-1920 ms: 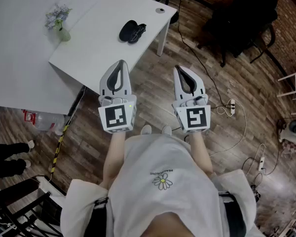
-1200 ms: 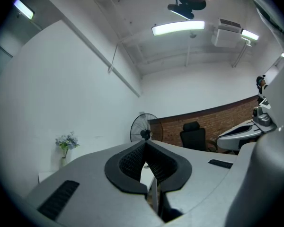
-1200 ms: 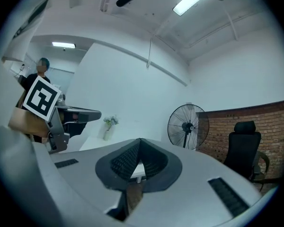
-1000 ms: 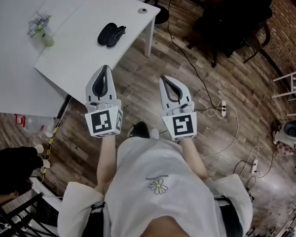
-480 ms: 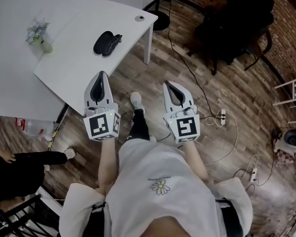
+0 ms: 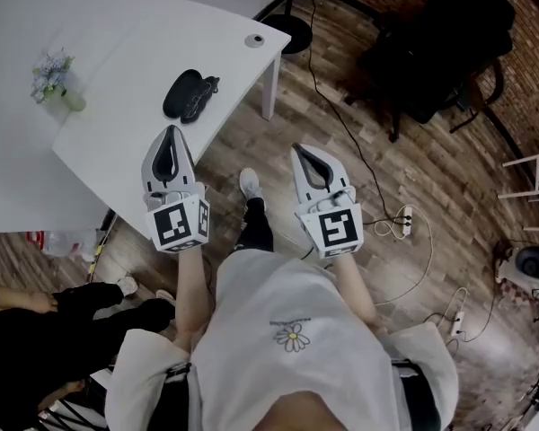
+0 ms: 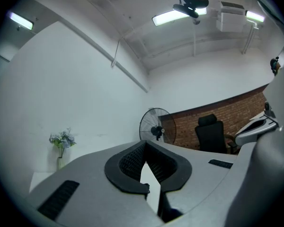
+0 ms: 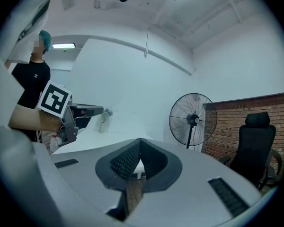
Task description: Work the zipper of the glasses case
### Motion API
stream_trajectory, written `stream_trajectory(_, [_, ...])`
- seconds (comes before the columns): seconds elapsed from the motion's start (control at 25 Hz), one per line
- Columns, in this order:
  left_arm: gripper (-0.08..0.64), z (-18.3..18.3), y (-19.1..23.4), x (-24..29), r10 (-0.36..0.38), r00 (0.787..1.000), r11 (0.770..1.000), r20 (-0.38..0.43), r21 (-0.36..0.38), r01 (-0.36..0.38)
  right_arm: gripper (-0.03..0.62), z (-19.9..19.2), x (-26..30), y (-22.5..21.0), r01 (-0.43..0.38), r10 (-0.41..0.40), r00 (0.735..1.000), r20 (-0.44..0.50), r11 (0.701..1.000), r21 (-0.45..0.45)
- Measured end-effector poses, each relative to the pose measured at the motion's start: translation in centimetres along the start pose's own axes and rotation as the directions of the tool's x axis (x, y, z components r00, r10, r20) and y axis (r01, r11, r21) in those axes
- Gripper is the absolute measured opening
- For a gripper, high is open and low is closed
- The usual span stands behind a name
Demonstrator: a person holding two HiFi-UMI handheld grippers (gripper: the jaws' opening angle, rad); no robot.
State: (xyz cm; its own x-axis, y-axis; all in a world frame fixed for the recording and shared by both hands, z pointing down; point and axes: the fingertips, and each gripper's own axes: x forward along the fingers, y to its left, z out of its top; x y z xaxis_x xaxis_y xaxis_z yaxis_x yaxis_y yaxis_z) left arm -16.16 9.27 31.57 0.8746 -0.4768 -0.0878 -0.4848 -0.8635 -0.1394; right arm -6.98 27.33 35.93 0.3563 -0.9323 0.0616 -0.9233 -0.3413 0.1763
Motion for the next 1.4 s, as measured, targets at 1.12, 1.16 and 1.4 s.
stream_trajectory(1.12, [0.015, -5.5, 17.6, 22.3, 0.475, 0.875, 0.879, -0.1, 0.107, -0.465, 0.008, 2.3, 42.3, -3.1, -0.608, 0.61, 0.792, 0.014, 0.791, -0.071])
stream_trajectory(1.16, [0.015, -5.7, 17.7, 21.9, 0.497, 0.862, 0.867, -0.102, 0.1, -0.488, 0.008, 2.6, 42.6, -2.9, -0.632, 0.636, 0.771, 0.023, 0.77, -0.083])
stream_trajectory(1.4, [0.015, -5.9, 17.2, 20.7, 0.607, 0.79, 0.794, -0.087, 0.104, -0.599, 0.008, 2.6, 43.8, -2.3, -0.718, 0.723, 0.689, 0.046, 0.69, -0.094])
